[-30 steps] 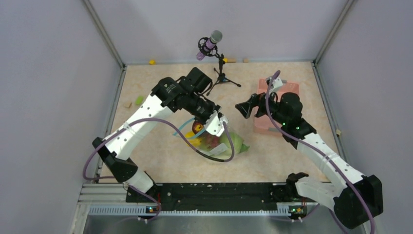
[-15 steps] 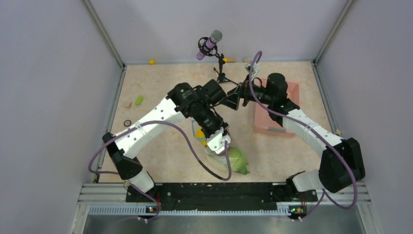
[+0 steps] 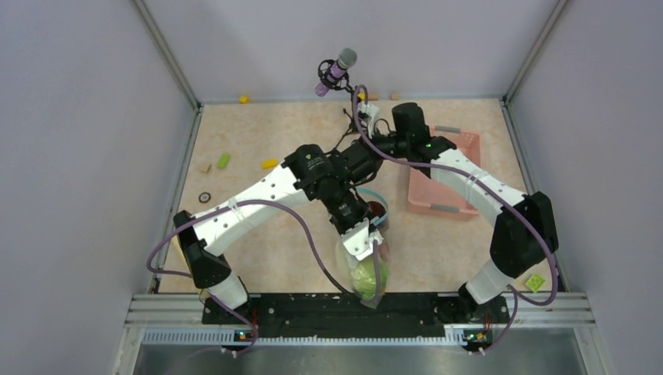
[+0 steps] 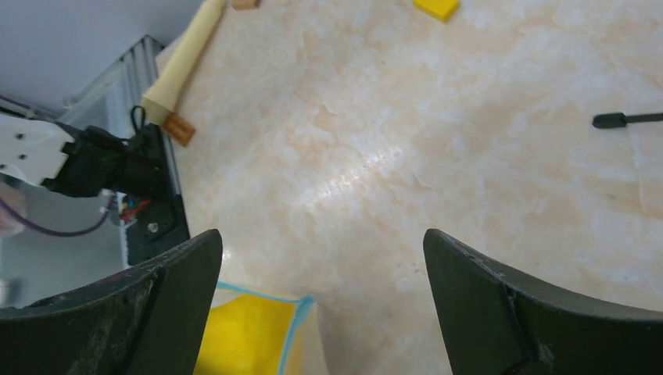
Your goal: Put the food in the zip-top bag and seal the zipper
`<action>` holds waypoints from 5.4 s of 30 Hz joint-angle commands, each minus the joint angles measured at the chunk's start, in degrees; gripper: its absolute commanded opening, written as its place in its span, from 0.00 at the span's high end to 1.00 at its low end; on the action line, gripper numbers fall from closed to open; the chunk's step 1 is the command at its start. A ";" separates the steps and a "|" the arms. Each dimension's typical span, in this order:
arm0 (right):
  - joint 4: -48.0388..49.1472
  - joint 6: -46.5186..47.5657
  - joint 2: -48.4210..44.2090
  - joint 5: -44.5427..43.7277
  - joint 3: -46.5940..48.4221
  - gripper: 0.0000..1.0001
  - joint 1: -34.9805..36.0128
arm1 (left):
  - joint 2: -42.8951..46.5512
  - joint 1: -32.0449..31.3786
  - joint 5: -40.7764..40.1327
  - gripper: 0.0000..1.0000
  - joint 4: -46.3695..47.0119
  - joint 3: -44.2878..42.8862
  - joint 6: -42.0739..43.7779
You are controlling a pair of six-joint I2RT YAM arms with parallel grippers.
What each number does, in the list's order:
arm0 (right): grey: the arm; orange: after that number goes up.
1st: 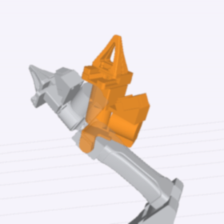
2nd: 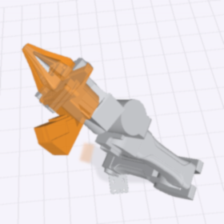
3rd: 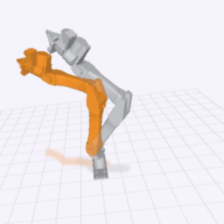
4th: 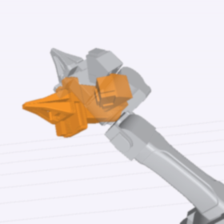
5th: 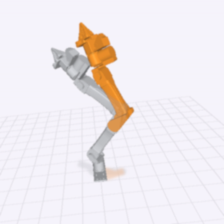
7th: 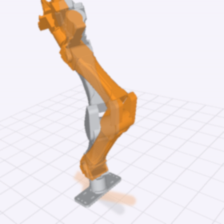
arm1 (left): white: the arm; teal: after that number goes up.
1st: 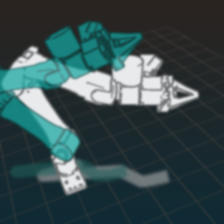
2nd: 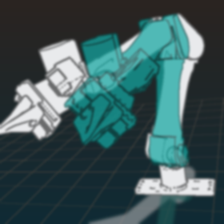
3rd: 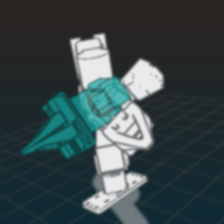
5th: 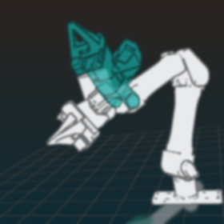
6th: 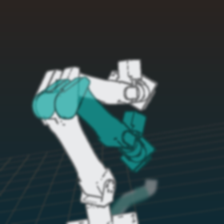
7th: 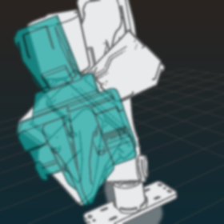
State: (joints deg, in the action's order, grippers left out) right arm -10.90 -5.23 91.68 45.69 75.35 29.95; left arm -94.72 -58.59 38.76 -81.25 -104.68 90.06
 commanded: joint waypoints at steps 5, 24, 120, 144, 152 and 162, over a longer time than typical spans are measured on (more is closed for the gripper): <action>-8.71 14.10 -1.27 -1.41 -0.18 0.02 0.66 | 3.50 -1.35 -0.75 1.00 0.59 2.90 -0.90; -13.25 21.99 -5.76 10.08 -6.88 0.11 0.79 | 5.16 -2.19 -2.32 1.00 1.33 5.53 -1.49; -13.39 -4.41 -27.69 -52.04 -10.53 1.00 1.77 | 23.77 -15.42 -81.77 0.11 107.86 62.67 -89.82; -13.05 -3.68 -26.75 -50.13 -10.62 1.00 0.54 | 40.55 -2.55 -62.42 0.39 112.18 78.38 -92.87; -13.60 -4.28 -27.41 -49.69 -10.91 1.00 0.54 | 38.95 -1.21 -53.20 0.32 107.06 75.99 -90.59; -13.91 -5.35 -27.97 -50.09 -10.99 1.00 0.54 | 39.31 2.55 -45.21 0.51 119.21 80.79 -91.11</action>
State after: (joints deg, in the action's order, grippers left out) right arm -26.46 -9.30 65.10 -4.40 64.47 30.96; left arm -56.14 -57.39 -11.49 30.30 -24.99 -1.32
